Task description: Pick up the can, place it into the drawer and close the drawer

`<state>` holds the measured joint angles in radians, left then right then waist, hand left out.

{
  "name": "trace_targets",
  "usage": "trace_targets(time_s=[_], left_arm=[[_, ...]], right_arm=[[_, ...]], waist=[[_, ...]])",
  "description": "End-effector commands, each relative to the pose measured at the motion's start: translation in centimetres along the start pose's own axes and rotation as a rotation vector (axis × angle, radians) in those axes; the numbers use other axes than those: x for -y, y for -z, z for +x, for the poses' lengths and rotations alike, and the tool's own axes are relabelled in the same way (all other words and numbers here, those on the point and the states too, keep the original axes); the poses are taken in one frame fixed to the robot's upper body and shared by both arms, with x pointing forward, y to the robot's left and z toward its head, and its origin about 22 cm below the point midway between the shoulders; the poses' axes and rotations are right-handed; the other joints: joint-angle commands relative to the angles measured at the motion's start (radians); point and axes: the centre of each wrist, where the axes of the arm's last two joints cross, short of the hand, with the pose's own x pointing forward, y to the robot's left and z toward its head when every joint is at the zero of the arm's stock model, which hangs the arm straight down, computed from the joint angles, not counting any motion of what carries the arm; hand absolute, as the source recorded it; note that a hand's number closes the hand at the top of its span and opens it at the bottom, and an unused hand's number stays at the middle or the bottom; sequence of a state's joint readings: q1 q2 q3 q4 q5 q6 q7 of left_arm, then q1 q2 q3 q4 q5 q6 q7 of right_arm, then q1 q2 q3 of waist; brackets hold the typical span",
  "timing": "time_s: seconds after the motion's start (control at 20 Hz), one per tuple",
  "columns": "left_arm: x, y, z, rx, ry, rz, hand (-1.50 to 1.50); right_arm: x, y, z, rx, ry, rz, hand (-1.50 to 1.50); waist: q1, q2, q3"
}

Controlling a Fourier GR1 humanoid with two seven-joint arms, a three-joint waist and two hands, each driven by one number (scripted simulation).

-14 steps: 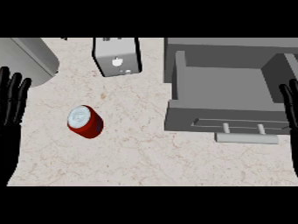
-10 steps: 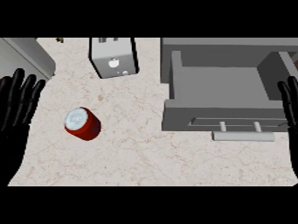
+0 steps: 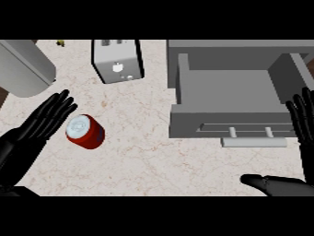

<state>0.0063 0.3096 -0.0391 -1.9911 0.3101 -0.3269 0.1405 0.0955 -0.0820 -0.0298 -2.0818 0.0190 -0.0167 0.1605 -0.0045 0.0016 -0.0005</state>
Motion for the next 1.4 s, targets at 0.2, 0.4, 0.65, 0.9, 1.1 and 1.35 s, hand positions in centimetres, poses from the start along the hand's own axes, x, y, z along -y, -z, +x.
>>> trace_targets(time_s=[0.2, 0.4, 0.65, 0.9, 1.1, 1.35], left_arm=[[-3.4, -1.2, 2.6, -0.060, -0.009, -0.046, -1.50], [-2.6, -0.6, 2.1, -0.089, -0.070, 0.006, -1.50], [-2.5, -0.6, -0.8, -0.130, -0.061, 0.030, -1.50], [-2.1, 0.7, -2.0, -0.123, -0.049, 0.044, -1.50], [-5.0, 1.4, -1.8, -0.131, -0.068, 0.052, -1.50], [-3.8, -0.6, -6.0, -0.148, -0.056, 0.050, -1.50]], right_arm=[[1.4, -0.7, -0.5, -0.063, -0.009, -0.042, -1.50], [2.2, -3.2, 0.3, -0.040, -0.001, -0.010, -1.50], [2.8, -2.9, -0.8, -0.066, -0.007, -0.016, -1.50], [1.5, -4.0, -2.0, -0.066, 0.008, -0.023, -1.50], [1.9, -5.3, -1.7, -0.053, -0.030, -0.019, -1.50], [4.6, -4.4, -1.1, -0.055, -0.016, -0.024, -1.50]], waist=[[0.005, -0.002, 0.001], [0.000, -0.003, 0.001], [0.001, -0.002, 0.001], [0.000, -0.002, 0.000], [-0.003, -0.002, 0.000], [0.000, -0.002, 0.000]])
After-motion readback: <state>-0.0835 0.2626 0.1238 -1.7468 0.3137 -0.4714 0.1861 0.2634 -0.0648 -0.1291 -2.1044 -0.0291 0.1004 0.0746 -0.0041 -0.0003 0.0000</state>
